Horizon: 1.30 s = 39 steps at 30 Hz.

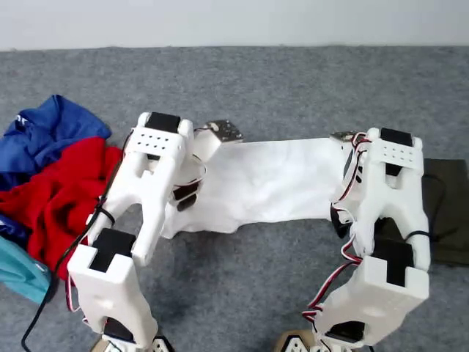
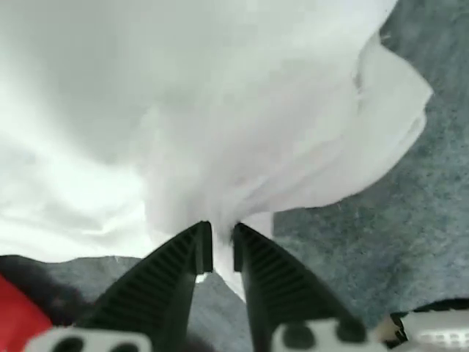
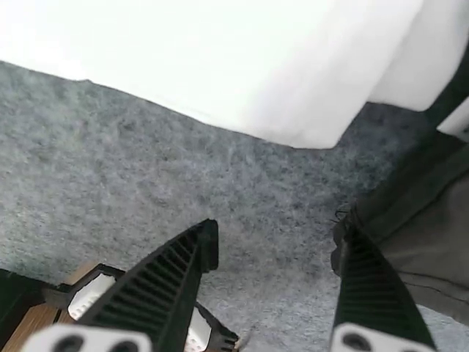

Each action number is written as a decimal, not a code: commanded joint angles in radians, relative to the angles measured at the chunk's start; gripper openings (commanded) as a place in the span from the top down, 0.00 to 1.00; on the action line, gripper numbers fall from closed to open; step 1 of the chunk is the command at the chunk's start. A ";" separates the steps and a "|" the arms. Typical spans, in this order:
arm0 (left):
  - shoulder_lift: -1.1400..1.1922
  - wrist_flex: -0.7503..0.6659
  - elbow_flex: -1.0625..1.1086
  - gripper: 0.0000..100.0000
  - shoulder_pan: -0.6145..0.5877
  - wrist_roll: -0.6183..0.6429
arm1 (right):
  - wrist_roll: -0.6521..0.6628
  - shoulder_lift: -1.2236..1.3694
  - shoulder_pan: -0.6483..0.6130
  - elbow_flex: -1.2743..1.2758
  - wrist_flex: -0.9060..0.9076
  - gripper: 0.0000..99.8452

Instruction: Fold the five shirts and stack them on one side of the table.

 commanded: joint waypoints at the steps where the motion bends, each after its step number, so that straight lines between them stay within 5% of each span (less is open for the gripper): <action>1: -0.006 0.000 -0.065 0.92 -0.002 -0.014 | 0.011 -0.051 -0.028 0.029 -0.005 0.73; 14: 0.081 -0.023 -0.142 0.92 -0.006 -0.014 | -0.054 -0.054 -0.214 0.143 -0.070 0.73; 17: 0.121 0.077 -0.136 0.92 0.000 -0.012 | -0.052 -0.054 -0.196 0.143 -0.068 0.73; 29: -0.187 0.068 0.185 0.92 0.155 -0.006 | -0.049 -0.056 -0.147 0.144 -0.065 0.73; 39: -0.196 -0.106 0.435 0.92 0.110 -0.008 | -0.049 -0.056 -0.147 0.144 -0.059 0.73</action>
